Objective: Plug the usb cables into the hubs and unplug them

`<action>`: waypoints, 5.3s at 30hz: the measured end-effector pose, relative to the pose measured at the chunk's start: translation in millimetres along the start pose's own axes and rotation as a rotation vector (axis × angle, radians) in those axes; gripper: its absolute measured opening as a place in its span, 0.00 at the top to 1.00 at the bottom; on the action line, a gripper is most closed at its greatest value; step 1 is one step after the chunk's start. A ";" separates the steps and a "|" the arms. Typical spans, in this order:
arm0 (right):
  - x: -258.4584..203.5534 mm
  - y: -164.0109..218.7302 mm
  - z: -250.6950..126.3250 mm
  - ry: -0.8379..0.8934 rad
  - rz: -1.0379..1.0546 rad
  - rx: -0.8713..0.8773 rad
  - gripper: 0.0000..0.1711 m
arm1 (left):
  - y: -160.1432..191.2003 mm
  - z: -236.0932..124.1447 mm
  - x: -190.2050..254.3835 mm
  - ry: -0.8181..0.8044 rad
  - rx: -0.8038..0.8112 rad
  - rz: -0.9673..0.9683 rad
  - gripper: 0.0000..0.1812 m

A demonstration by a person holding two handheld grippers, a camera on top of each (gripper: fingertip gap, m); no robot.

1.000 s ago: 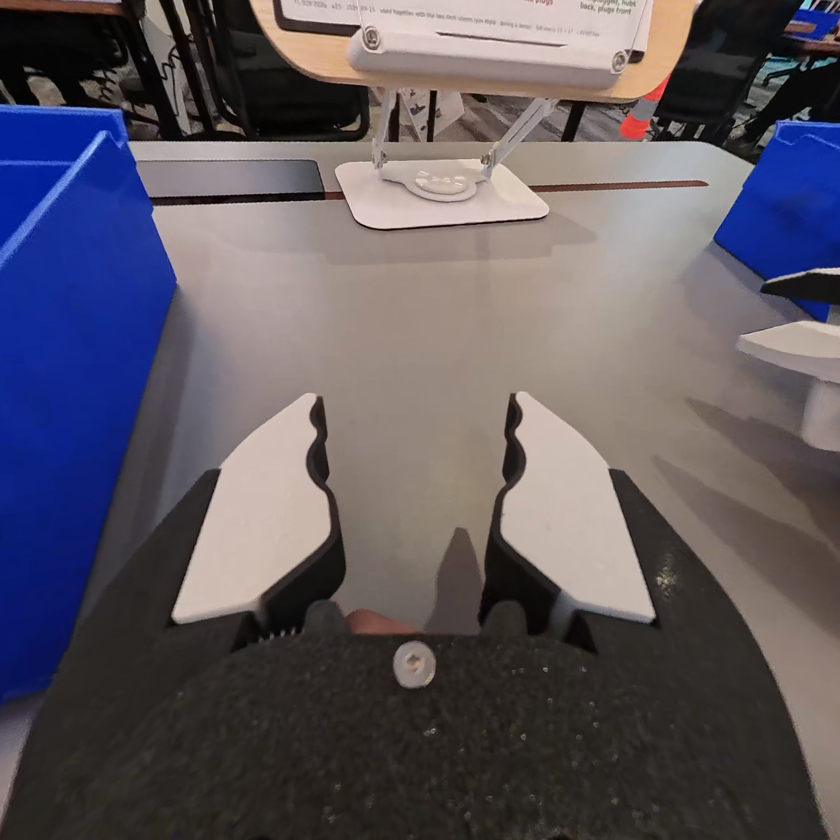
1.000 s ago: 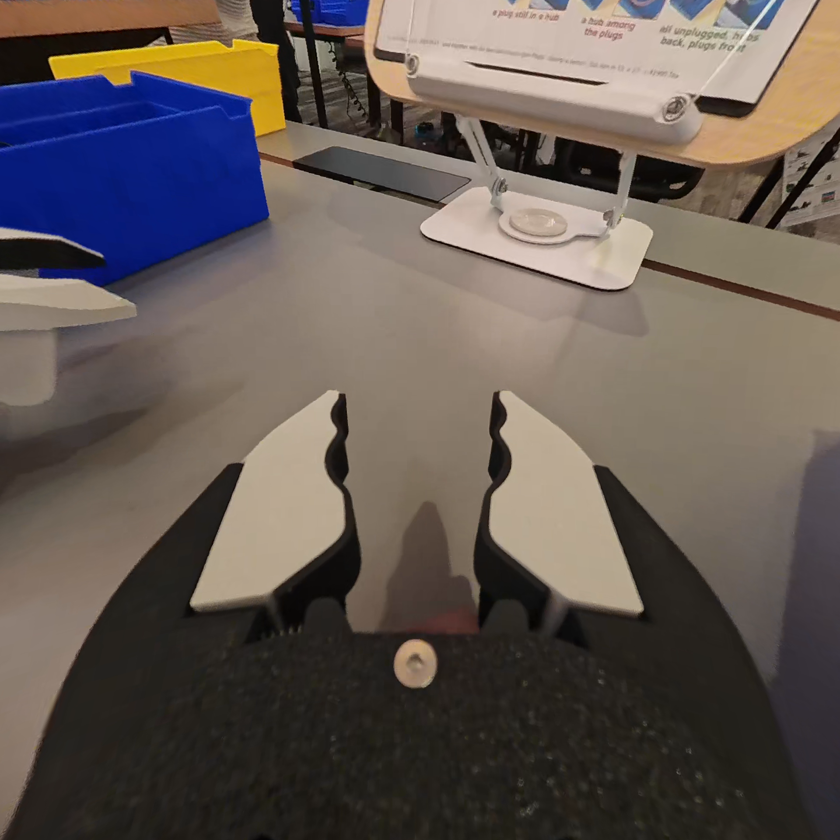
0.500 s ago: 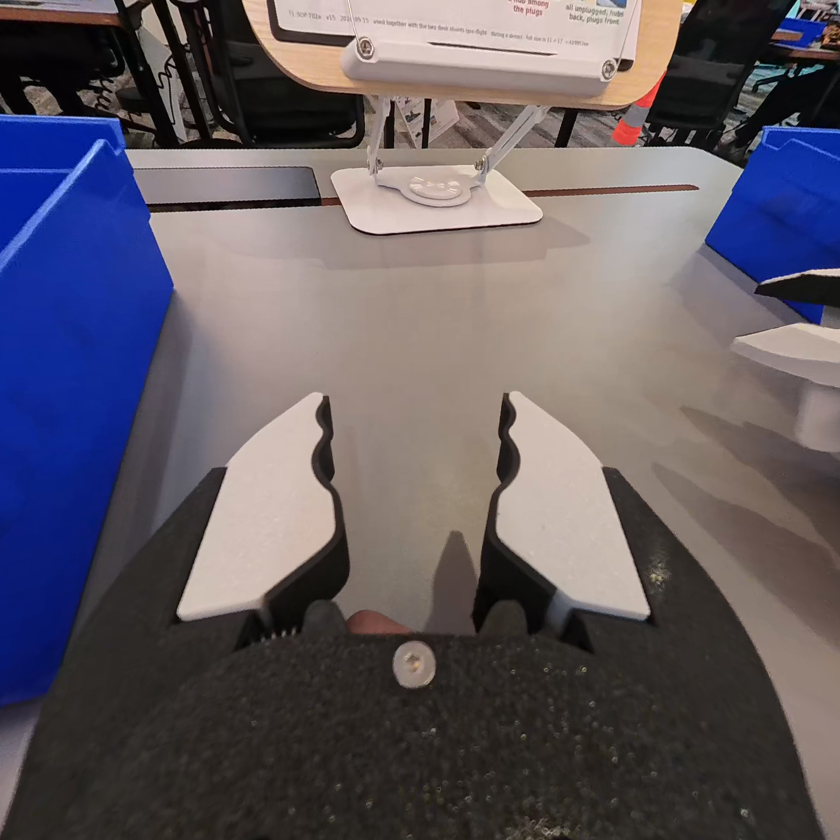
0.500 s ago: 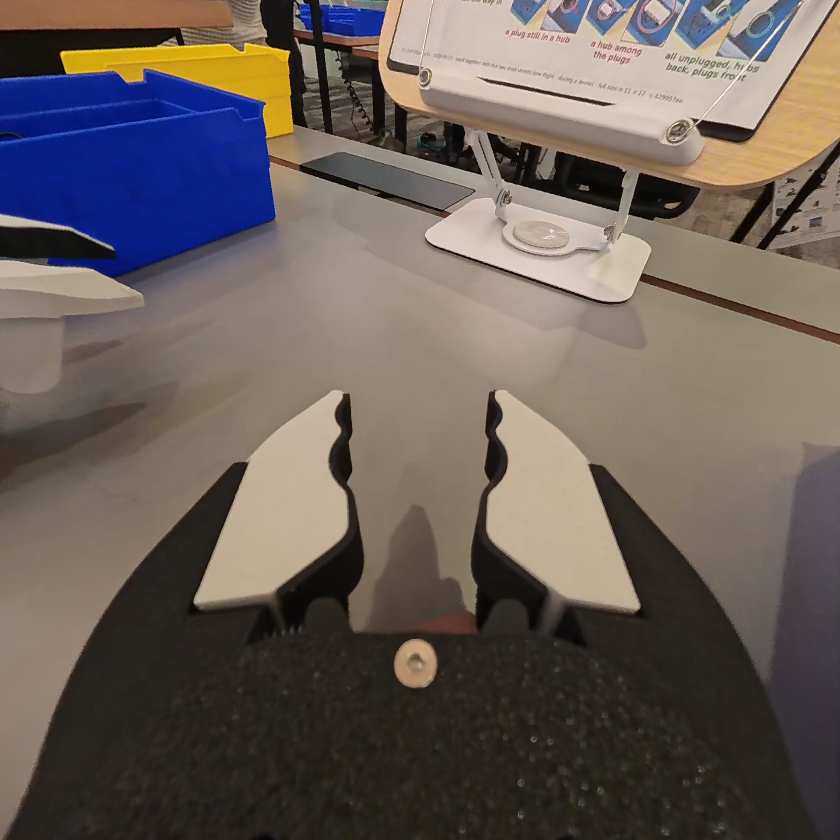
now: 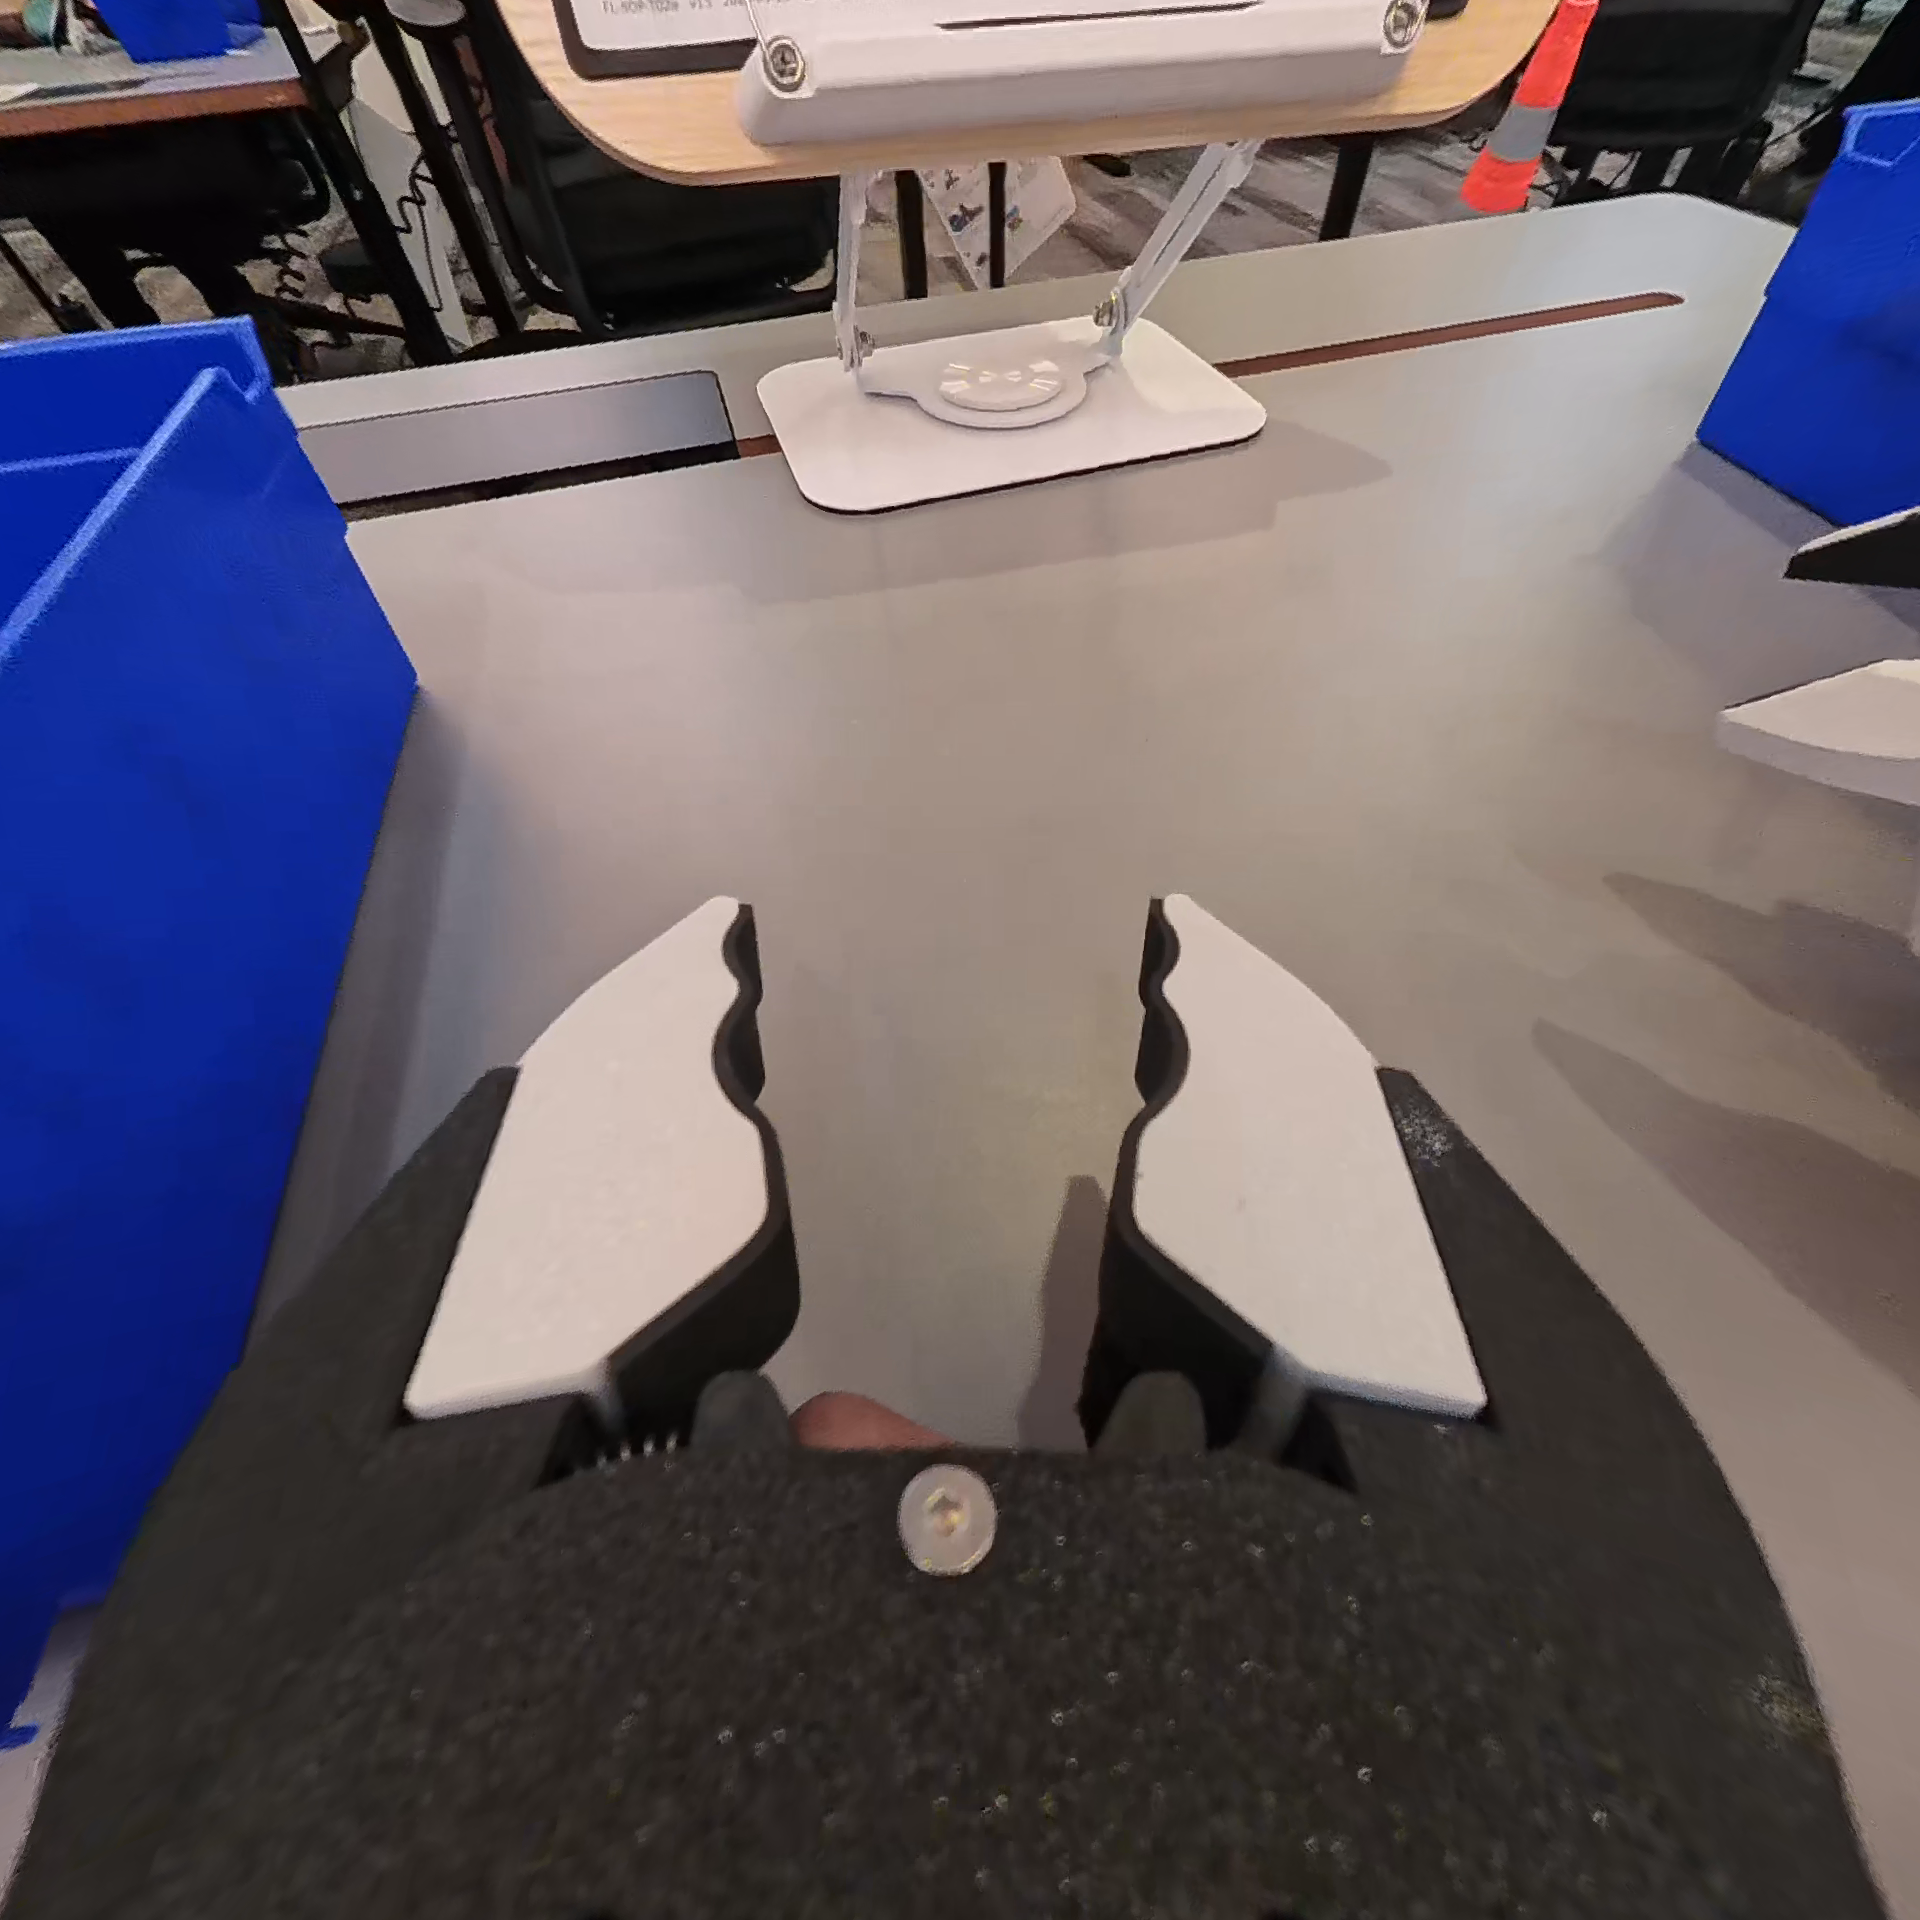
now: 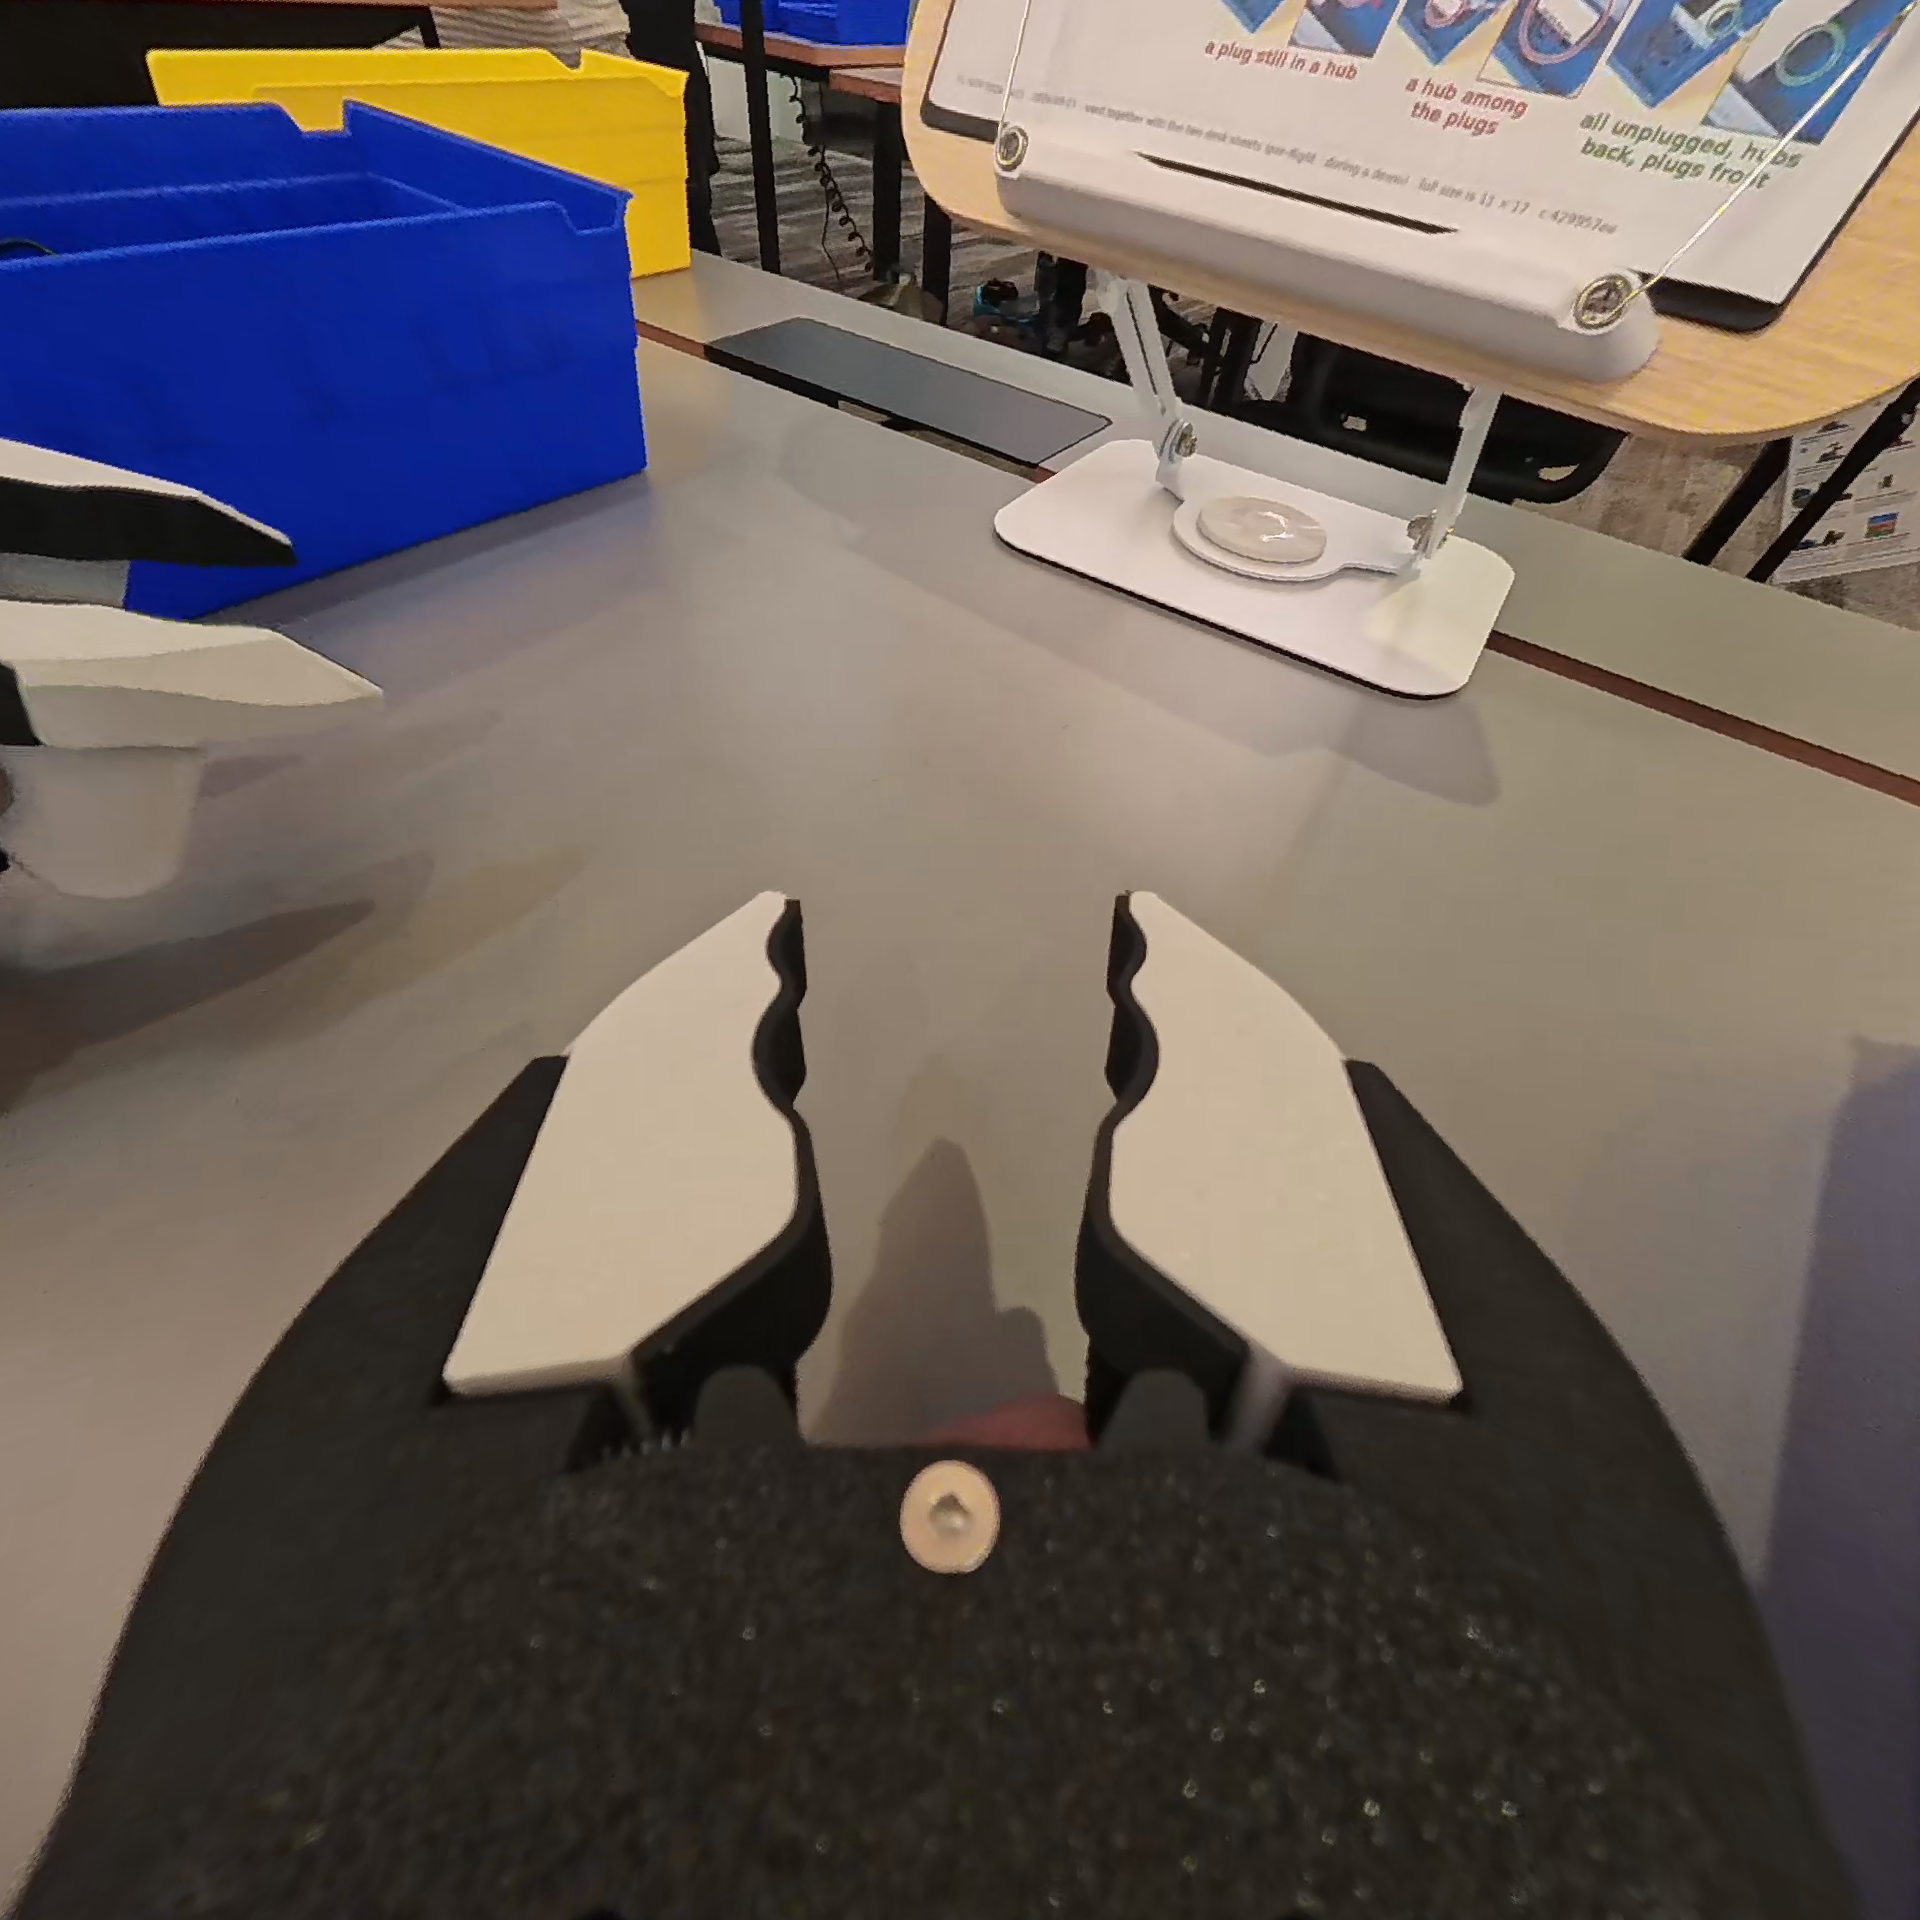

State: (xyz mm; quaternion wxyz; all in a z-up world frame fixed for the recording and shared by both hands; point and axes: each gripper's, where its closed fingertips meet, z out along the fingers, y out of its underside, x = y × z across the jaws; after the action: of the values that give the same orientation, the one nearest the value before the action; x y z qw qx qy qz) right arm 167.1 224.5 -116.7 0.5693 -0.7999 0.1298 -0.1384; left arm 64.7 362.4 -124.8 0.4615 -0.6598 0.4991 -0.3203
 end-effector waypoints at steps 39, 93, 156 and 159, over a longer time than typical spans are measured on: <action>300.3 20.0 -72.4 0.080 -0.525 -0.683 0.95 | -1.7 -1.6 6.5 0.072 0.012 -0.015 0.62; -34.9 6.1 -39.6 -0.426 -0.323 -0.186 0.77 | 27.5 -53.0 43.4 0.550 -0.223 0.407 0.67; -19.7 27.3 -69.5 -0.454 -0.047 -0.137 0.83 | 2.7 -48.2 -197.3 -0.023 -0.378 0.069 0.60; -14.4 29.0 -62.5 -0.398 -0.048 -0.138 0.82 | -52.5 -77.1 -155.5 0.026 -0.013 0.041 0.59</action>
State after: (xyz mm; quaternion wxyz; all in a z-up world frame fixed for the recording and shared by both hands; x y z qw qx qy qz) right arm 129.2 165.8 -125.7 0.5243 -0.8513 0.0050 0.0178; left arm -30.5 492.4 -41.8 0.4572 -0.6483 0.5205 -0.3159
